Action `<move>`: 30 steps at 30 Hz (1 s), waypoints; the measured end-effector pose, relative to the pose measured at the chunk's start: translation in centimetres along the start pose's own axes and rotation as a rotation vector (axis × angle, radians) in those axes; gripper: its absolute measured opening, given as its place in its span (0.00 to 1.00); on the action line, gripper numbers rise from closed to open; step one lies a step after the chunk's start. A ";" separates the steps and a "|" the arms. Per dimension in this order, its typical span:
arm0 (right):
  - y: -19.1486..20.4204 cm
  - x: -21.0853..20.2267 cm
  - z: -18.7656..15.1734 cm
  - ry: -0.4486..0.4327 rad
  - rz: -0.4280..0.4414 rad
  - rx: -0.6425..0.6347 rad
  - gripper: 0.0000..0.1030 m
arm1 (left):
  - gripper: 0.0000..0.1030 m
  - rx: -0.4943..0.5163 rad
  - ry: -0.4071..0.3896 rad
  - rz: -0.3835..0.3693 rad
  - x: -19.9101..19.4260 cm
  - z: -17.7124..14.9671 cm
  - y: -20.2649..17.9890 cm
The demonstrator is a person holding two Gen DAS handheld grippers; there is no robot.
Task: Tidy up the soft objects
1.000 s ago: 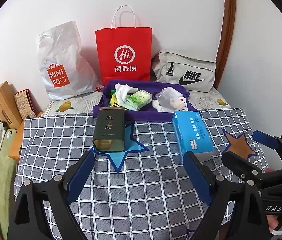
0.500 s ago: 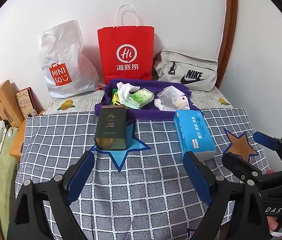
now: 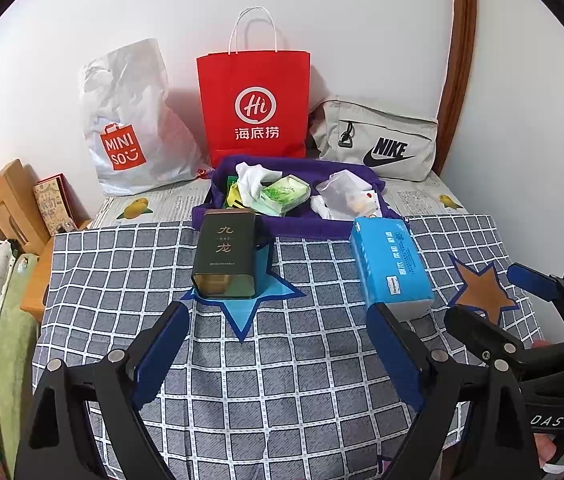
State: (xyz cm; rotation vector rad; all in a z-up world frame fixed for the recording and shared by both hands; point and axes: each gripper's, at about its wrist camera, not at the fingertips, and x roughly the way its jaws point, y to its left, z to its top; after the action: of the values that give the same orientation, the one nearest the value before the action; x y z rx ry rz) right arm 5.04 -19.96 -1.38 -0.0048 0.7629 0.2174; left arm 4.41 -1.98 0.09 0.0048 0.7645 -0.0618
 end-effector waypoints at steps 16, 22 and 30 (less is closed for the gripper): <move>0.1 0.1 0.0 0.001 0.003 0.000 1.00 | 0.87 -0.002 0.001 0.003 -0.1 -0.1 0.2; 0.2 0.3 0.0 0.004 0.005 -0.001 1.00 | 0.87 0.000 0.002 0.004 0.0 0.0 0.2; 0.4 0.4 0.1 0.007 0.006 -0.002 1.00 | 0.87 -0.004 0.003 0.006 0.0 -0.2 0.5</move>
State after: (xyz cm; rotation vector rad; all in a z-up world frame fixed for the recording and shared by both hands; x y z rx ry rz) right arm 5.32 -19.49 -1.61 -0.0047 0.7693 0.2243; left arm 4.32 -1.48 -0.09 0.0032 0.7679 -0.0544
